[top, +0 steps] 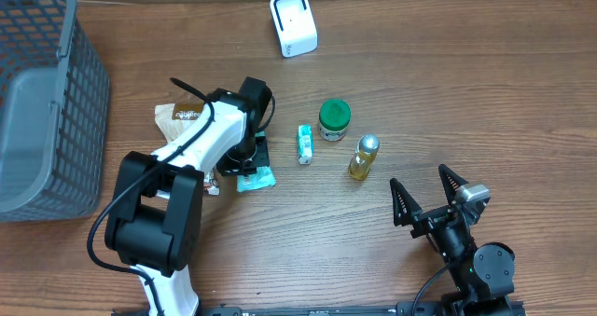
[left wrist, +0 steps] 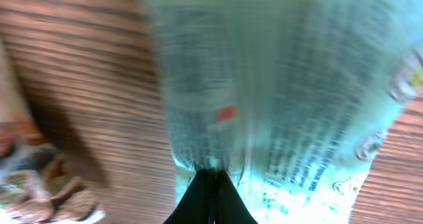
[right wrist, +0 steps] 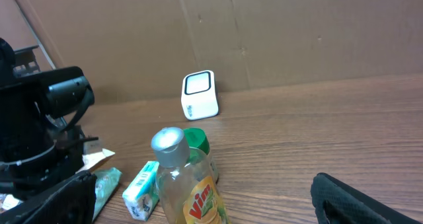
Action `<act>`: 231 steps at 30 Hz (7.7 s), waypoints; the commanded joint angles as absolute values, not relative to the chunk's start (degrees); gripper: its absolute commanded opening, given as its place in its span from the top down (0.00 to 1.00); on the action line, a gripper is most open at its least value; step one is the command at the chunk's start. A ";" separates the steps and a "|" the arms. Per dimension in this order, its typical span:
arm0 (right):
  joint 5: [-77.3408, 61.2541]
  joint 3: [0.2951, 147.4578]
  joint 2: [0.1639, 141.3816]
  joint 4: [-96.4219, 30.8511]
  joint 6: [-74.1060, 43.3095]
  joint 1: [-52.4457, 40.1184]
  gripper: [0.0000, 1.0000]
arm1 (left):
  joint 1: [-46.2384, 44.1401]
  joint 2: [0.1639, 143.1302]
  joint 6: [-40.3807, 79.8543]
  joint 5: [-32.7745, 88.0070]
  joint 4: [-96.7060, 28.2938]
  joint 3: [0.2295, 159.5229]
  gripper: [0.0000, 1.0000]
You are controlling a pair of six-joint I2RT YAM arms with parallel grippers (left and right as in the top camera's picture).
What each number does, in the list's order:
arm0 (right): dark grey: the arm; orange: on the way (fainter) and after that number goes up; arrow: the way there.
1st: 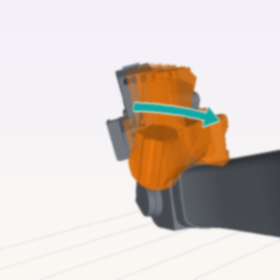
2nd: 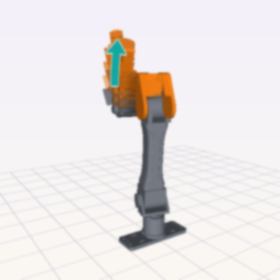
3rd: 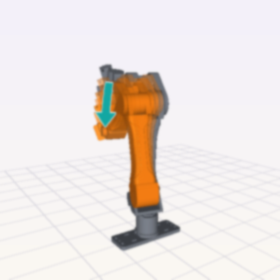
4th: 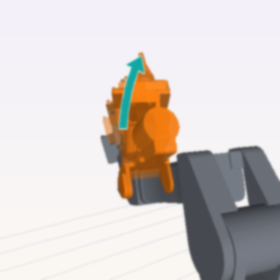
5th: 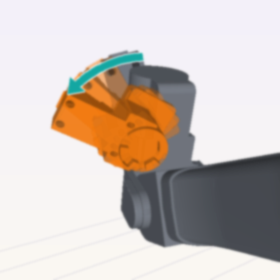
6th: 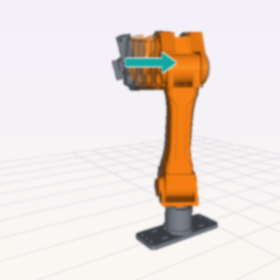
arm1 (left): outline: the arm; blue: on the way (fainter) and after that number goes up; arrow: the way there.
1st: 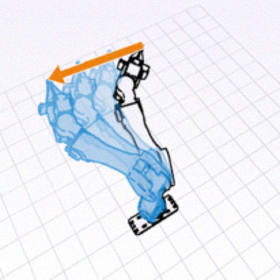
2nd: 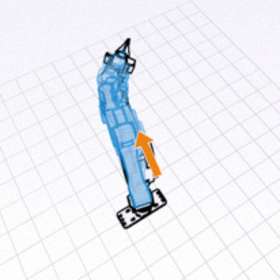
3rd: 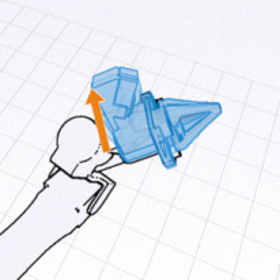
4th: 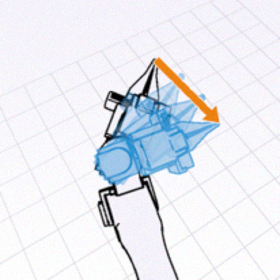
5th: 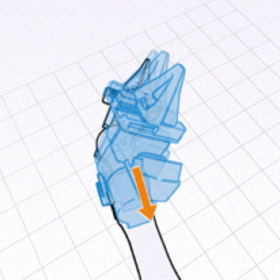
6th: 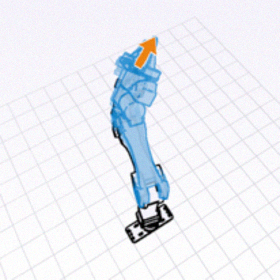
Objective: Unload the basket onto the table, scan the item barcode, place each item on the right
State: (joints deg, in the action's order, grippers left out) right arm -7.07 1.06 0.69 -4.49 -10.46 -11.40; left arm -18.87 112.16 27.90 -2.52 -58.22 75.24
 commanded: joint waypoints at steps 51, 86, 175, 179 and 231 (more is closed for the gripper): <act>-6.52 0.47 0.40 -4.23 -10.02 -11.88 0.00 | -20.38 109.54 19.22 3.62 -43.24 64.90 0.80; -6.50 0.47 0.40 -4.23 -10.02 -11.88 0.00 | -20.18 120.62 19.44 -0.99 -46.30 77.95 0.72; -6.52 0.47 0.40 -4.23 -10.02 -11.88 0.00 | -20.27 109.38 21.87 1.54 -57.17 70.22 0.49; -6.50 0.47 0.40 -4.21 -10.02 -11.88 0.00 | -20.29 109.38 21.87 1.50 -57.08 70.11 0.50; -6.52 0.47 0.40 -4.23 -10.02 -11.88 0.00 | -20.27 108.01 26.92 -7.44 -52.40 70.06 0.58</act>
State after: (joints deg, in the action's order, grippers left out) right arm -7.03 1.06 0.69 -4.49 -10.46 -11.40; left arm -19.90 108.25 23.11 -1.80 -51.18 70.94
